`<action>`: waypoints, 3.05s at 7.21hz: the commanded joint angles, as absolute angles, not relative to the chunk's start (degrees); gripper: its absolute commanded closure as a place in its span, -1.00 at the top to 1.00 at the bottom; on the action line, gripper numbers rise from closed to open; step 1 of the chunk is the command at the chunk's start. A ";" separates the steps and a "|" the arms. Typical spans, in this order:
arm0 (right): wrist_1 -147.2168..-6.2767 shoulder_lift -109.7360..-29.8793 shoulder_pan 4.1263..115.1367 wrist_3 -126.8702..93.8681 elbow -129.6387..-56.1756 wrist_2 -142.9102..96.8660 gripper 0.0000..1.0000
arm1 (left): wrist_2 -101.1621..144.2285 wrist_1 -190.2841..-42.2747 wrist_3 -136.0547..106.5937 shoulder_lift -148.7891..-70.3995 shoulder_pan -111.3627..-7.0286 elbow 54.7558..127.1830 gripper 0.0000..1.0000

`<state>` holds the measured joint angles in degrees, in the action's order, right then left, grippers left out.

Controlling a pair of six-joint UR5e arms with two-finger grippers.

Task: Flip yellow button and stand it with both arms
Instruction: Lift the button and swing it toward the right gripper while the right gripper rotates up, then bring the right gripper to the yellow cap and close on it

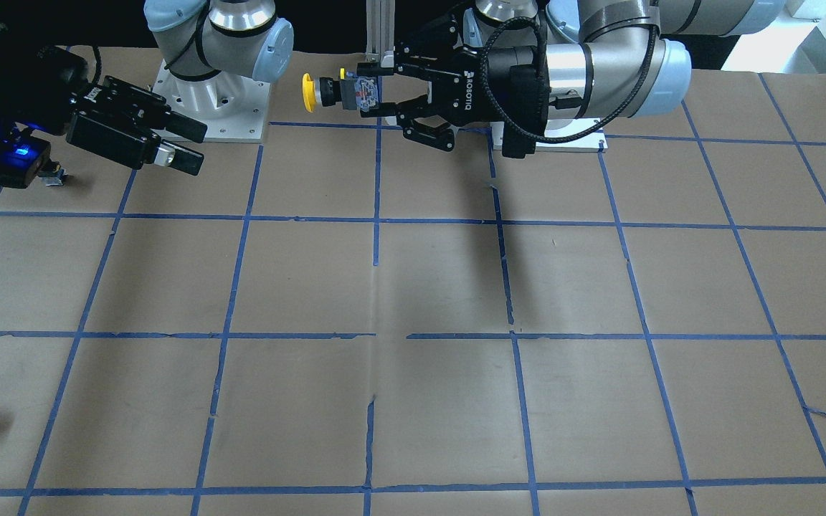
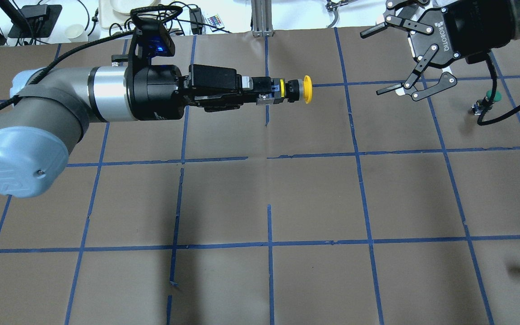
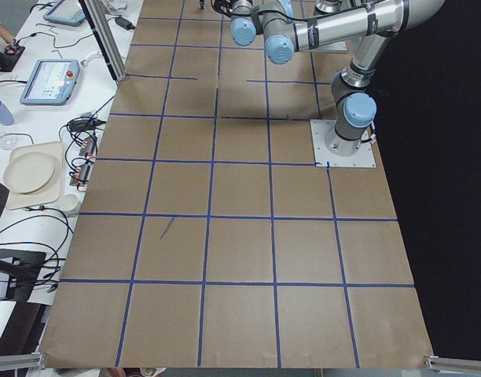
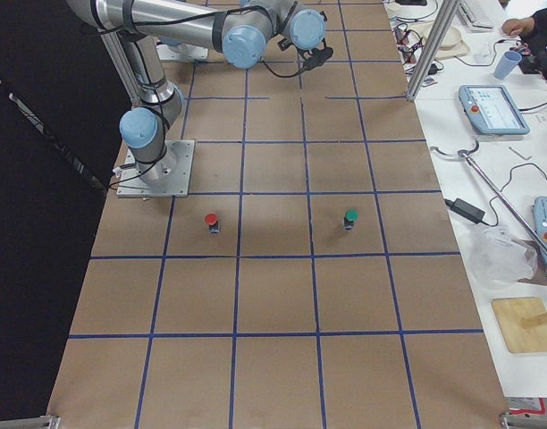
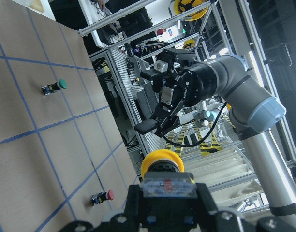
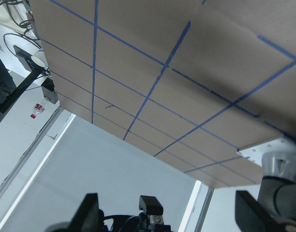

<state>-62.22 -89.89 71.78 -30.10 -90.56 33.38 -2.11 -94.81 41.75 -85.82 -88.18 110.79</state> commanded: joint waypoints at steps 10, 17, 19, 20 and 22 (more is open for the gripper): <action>-47.90 -90.35 76.55 -35.95 -91.14 21.36 0.99 | 4.92 -92.81 41.75 -90.00 -89.38 110.39 -0.97; -47.90 -90.44 78.75 -38.14 -90.70 23.55 0.74 | 4.92 -92.81 41.66 -89.82 -89.38 110.30 -0.97; -47.90 -90.61 78.66 -38.06 -90.44 23.47 0.50 | 5.01 -92.81 41.66 -89.47 -89.38 110.30 -0.97; -47.90 -91.14 78.58 -38.06 -90.44 23.47 0.46 | 4.92 -92.81 41.75 -89.56 -89.38 110.30 -0.96; -47.72 -91.32 78.66 -38.14 -90.70 23.12 0.47 | 4.92 -92.81 41.66 -89.65 -89.38 110.39 -0.96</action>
